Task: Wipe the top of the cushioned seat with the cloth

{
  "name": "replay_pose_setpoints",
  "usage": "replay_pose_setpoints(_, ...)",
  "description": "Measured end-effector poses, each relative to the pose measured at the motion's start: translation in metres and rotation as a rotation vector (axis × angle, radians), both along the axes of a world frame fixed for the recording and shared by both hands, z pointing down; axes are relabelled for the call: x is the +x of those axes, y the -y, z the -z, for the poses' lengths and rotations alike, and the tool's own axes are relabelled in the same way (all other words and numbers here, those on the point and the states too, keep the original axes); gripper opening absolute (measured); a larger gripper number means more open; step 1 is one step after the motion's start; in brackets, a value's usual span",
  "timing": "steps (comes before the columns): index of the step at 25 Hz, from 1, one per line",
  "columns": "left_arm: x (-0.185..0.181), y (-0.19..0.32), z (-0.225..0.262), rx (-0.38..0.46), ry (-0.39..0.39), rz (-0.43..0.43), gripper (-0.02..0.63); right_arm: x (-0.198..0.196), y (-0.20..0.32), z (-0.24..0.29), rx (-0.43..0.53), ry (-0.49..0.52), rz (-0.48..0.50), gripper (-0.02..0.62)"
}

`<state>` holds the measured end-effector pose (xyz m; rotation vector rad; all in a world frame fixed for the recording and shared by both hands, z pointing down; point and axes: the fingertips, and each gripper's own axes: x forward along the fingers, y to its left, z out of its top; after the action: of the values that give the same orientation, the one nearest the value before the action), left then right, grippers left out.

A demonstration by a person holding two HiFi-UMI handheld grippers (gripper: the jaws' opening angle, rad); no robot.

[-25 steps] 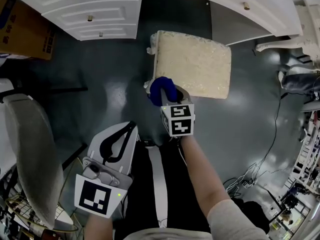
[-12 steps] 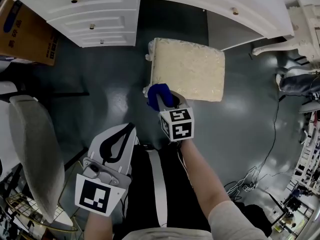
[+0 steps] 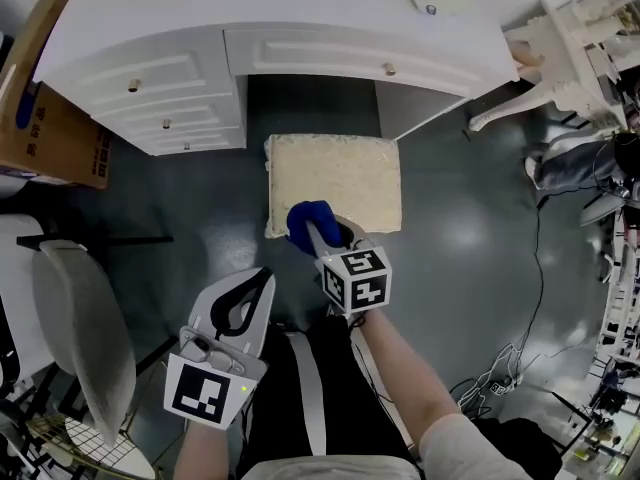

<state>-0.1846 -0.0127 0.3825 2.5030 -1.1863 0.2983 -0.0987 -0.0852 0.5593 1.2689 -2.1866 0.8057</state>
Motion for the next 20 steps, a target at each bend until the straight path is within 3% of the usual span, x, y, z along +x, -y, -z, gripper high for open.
replay_pose_setpoints(9,0.044,0.012,0.051,0.021,-0.035,-0.050,-0.002,0.034,-0.008,0.083,0.045,0.035,-0.007,0.072)
replay_pose_setpoints(20,0.076,0.014,0.102,0.070,-0.044,-0.113,-0.002,0.048,-0.022,0.187,0.120,0.103,-0.022,0.071)
